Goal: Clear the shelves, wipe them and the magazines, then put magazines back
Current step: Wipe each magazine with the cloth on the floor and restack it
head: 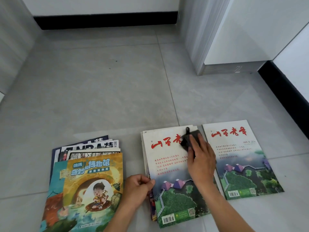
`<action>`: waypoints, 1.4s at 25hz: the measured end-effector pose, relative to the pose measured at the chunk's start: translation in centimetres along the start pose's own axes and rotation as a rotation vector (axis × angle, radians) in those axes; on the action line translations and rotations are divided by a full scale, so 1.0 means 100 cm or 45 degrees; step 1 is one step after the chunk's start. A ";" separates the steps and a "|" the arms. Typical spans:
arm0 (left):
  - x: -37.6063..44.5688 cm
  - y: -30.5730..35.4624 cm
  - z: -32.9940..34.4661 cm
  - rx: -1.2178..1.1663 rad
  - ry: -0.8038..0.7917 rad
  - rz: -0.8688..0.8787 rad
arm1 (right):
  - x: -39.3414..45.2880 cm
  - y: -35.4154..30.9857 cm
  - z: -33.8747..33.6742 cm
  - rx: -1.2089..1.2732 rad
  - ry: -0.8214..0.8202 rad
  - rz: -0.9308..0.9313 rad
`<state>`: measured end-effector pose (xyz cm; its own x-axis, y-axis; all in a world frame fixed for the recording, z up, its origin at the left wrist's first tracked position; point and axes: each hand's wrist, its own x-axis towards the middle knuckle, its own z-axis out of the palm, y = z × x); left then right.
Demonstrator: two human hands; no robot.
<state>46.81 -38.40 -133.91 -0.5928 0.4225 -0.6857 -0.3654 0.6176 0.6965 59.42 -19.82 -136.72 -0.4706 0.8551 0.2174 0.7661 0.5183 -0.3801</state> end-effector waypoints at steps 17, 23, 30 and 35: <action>0.004 -0.002 -0.003 -0.003 -0.006 -0.004 | -0.091 -0.042 -0.006 -0.022 -0.235 -0.671; 0.001 -0.002 -0.004 0.003 -0.019 -0.028 | -0.095 0.027 -0.036 -0.062 -0.054 -0.094; -0.002 0.000 0.000 -0.044 0.004 -0.010 | -0.148 -0.004 -0.033 0.064 -0.275 -0.906; 0.001 -0.003 -0.005 -0.001 -0.020 -0.027 | -0.124 0.018 -0.049 -0.022 -0.119 -0.237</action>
<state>46.49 -38.82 -134.11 -0.5733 0.4199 -0.7036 -0.3782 0.6261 0.6819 68.75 -29.45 -135.69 -0.6424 0.7404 0.1978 0.6693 0.6678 -0.3257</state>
